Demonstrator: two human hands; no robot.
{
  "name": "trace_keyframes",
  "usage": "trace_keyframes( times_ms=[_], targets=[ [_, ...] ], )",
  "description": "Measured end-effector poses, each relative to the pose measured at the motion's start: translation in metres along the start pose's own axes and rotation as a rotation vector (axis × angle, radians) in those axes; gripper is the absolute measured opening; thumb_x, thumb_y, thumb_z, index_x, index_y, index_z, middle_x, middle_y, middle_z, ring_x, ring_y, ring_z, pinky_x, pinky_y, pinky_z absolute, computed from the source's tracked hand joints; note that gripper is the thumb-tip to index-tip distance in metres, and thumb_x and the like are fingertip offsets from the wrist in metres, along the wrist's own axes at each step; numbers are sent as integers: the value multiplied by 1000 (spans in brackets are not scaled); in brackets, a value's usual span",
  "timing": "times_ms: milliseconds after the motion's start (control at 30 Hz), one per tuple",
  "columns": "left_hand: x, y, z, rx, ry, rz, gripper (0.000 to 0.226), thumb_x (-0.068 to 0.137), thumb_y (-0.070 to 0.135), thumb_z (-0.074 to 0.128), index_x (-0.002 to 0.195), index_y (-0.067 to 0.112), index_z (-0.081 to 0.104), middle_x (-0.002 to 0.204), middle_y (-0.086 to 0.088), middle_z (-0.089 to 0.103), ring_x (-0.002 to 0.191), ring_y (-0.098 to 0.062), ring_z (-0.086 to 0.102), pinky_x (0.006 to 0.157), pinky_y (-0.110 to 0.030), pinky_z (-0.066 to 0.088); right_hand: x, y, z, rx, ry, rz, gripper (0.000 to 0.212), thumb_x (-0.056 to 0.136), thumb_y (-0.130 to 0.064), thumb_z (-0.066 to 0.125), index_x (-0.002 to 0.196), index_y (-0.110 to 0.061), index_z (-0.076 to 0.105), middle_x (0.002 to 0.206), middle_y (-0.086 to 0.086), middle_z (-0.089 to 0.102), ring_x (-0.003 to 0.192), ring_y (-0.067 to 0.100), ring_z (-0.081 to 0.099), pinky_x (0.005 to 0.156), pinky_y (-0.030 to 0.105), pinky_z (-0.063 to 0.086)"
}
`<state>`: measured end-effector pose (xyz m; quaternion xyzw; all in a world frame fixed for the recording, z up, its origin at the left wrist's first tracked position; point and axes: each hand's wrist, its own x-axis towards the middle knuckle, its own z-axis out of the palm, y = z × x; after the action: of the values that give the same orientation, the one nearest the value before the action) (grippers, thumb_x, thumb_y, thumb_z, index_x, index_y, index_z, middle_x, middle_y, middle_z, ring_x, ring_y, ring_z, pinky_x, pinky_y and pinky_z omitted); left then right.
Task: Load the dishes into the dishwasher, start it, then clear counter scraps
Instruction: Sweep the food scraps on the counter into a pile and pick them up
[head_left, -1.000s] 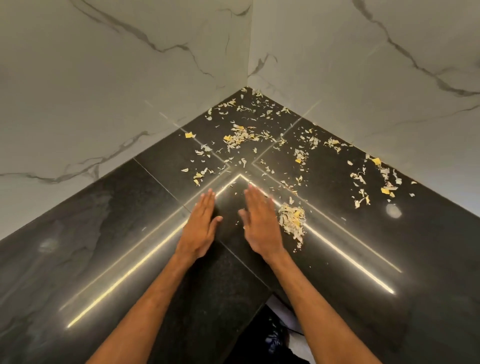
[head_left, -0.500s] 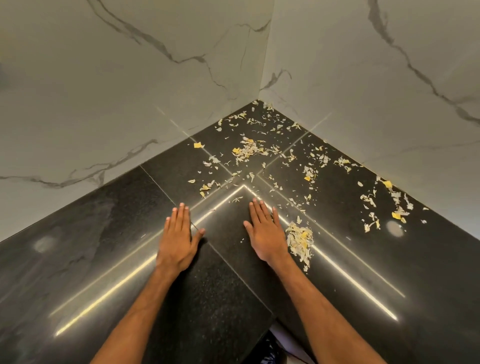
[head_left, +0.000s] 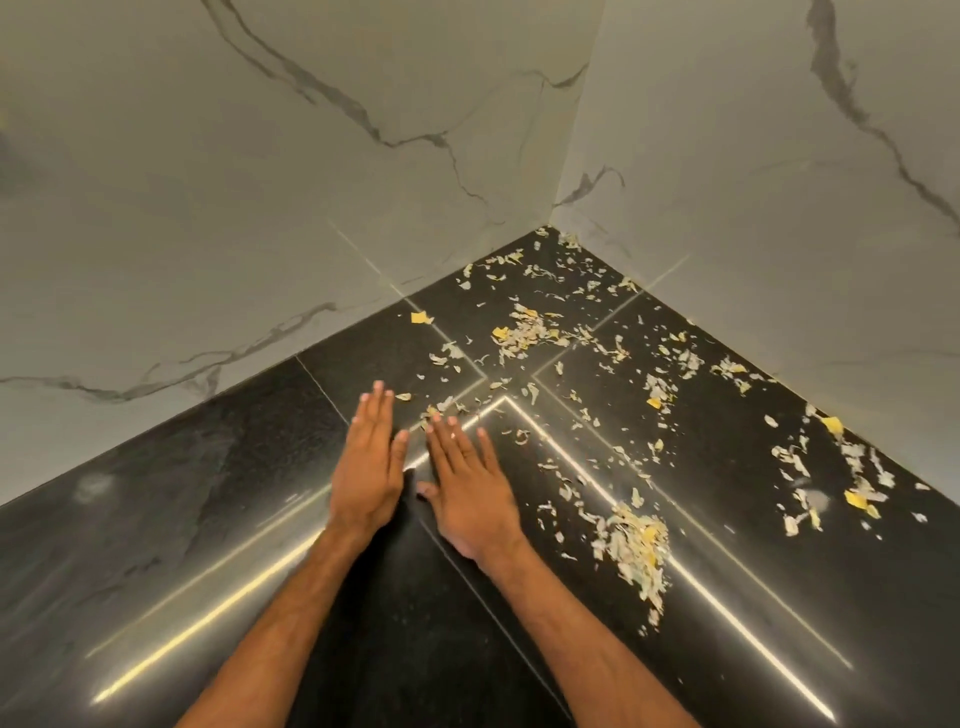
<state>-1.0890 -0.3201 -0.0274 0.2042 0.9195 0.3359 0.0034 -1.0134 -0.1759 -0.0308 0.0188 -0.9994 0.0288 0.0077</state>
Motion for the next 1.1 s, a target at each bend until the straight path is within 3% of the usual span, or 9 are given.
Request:
trace_keyframes(
  times_ms=[133, 300, 633, 800, 933, 1100],
  targets=[
    [13, -28, -9, -108, 58, -157, 66, 104, 50, 23, 159, 22, 0, 164, 15, -14, 149, -1, -14, 123, -40, 9, 54, -38, 11, -38, -5, -81, 63, 106, -43, 21, 158, -13, 7, 166, 3, -6, 151, 16, -16, 123, 47, -6],
    [41, -31, -2, -75, -10, -56, 72, 101, 57, 21, 158, 21, -4, 163, 13, -18, 148, -1, -17, 122, -35, 3, 116, -30, 9, -189, -46, -100, 62, 105, -37, 15, 158, -12, -4, 165, 5, -12, 151, 20, -19, 121, 49, -12],
    [100, -38, 3, -10, -96, 49, 83, 95, 71, 14, 158, 21, -6, 163, 13, -18, 149, -2, -16, 124, -38, 5, 74, 70, 1, -148, -33, 382, 68, 98, -40, -13, 155, -4, -3, 163, 14, -11, 150, 30, -16, 118, 49, -20],
    [113, -37, 8, -1, -113, 64, 84, 94, 72, 13, 158, 22, -7, 163, 16, -19, 148, 1, -17, 121, -34, 5, 113, 55, -7, -192, 39, 144, 62, 106, -41, 3, 155, -5, -5, 162, 18, -12, 149, 33, -17, 119, 52, -17],
    [115, -41, 10, 3, -103, 70, 79, 96, 69, 14, 158, 23, -6, 163, 14, -17, 148, 2, -16, 123, -36, 5, 178, 23, -4, -245, 32, -60, 62, 107, -43, 12, 157, -12, -4, 164, 10, -12, 151, 26, -16, 118, 50, -19],
    [116, -42, 10, 13, -110, 60, 80, 95, 70, 14, 157, 24, -6, 163, 15, -17, 147, 3, -17, 122, -35, 4, 216, 21, -1, -224, -122, -17, 65, 106, -47, 11, 157, -12, -8, 166, 6, -10, 151, 22, -16, 120, 49, -16]
  ],
)
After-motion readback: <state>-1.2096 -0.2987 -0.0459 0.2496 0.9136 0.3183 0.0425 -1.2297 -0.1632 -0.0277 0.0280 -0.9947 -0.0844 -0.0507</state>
